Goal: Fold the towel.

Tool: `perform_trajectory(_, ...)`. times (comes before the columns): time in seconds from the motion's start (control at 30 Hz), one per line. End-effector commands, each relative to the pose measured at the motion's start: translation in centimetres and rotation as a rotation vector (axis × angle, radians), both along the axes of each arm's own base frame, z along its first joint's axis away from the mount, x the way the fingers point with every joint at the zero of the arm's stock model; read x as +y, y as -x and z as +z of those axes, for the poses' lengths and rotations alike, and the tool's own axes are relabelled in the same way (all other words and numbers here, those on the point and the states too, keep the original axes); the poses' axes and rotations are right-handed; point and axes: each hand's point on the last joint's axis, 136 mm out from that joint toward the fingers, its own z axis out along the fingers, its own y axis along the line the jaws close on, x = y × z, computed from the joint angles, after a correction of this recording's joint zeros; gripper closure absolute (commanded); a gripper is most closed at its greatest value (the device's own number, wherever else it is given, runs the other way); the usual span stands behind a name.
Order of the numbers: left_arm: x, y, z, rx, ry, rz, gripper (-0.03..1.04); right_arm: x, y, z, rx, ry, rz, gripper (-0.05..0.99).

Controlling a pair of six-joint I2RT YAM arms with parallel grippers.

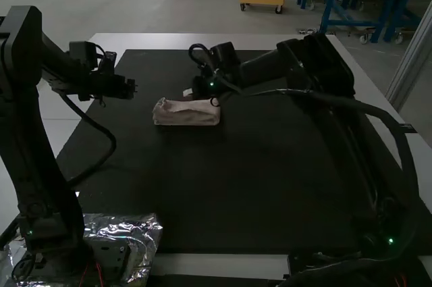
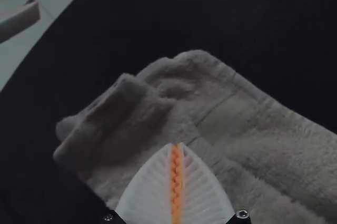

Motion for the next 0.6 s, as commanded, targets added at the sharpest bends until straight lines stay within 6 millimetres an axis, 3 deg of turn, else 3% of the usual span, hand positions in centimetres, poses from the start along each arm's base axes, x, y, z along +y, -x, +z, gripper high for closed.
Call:
perform_trajectory(0.0,0.0,0.0,2.4,-0.052,-0.016,0.006,0.04,0.6,0.0,-0.9,0.003,-0.008,0.014,0.96)
perform_trajectory(0.33,-0.1,0.0,2.6,-0.060,-0.017,0.004,0.04,1.1,0.0,-4.0,0.033,0.002,0.014,0.96)
perform_trajectory(0.5,-0.1,0.0,3.3,-0.073,-0.017,0.006,0.04,2.1,1.5,-6.8,0.072,0.028,0.038,0.96)
perform_trajectory(0.57,-0.1,0.0,3.6,-0.079,-0.018,0.006,0.04,2.1,1.5,-6.9,0.076,0.028,0.036,0.96)
